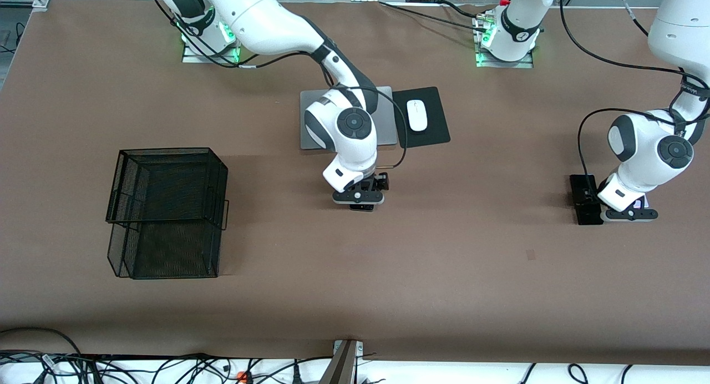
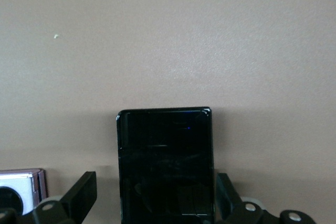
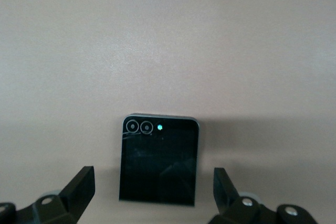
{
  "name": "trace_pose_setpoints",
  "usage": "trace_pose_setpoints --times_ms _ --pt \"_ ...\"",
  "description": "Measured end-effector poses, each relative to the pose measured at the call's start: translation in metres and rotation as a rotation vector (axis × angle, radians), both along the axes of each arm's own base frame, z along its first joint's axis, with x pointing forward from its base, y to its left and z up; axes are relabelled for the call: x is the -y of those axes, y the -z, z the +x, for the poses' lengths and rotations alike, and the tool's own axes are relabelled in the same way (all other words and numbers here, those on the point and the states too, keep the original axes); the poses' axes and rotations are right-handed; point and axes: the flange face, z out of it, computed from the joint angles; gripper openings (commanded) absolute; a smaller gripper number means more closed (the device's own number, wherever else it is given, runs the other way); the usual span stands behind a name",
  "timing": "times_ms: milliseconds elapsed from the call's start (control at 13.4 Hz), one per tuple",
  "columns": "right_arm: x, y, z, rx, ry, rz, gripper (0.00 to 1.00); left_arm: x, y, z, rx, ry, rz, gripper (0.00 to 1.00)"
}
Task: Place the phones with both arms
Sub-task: 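Grasp the flip with the right gripper while the left gripper grasps the slab, then carry the flip into the basket while the left gripper lifts the slab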
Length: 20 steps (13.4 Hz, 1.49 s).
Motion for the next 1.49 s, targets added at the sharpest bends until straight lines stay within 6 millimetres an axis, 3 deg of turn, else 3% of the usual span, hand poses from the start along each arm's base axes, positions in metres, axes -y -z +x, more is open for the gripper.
trace_pose_setpoints --times_ms 523,896,971,1120,1195,1345,1494 --pt "-0.001 0.041 -0.006 -0.007 0.032 0.0 1.0 -0.007 0.001 -0.004 -0.006 -0.017 -0.012 1.0" --pt "-0.003 0.048 -0.009 -0.015 0.048 -0.003 0.99 -0.006 0.006 -0.01 -0.031 -0.032 -0.068 1.0" --pt "-0.003 0.048 -0.009 -0.015 0.058 -0.002 0.8 -0.007 0.008 -0.012 -0.035 -0.036 -0.073 1.0" --pt "-0.002 0.048 -0.009 -0.017 0.063 -0.004 0.24 -0.01 0.014 -0.015 -0.048 -0.043 -0.083 1.0" --pt "-0.002 0.048 -0.009 -0.019 0.064 -0.007 0.01 -0.011 0.019 -0.016 -0.054 -0.047 -0.087 0.9" --pt "-0.001 0.044 -0.009 -0.029 0.065 -0.018 0.0 -0.011 0.017 -0.015 -0.051 -0.047 -0.087 0.63" --pt "-0.001 0.043 -0.009 -0.037 0.067 -0.026 0.0 -0.011 0.011 -0.014 -0.057 -0.045 -0.084 0.55"
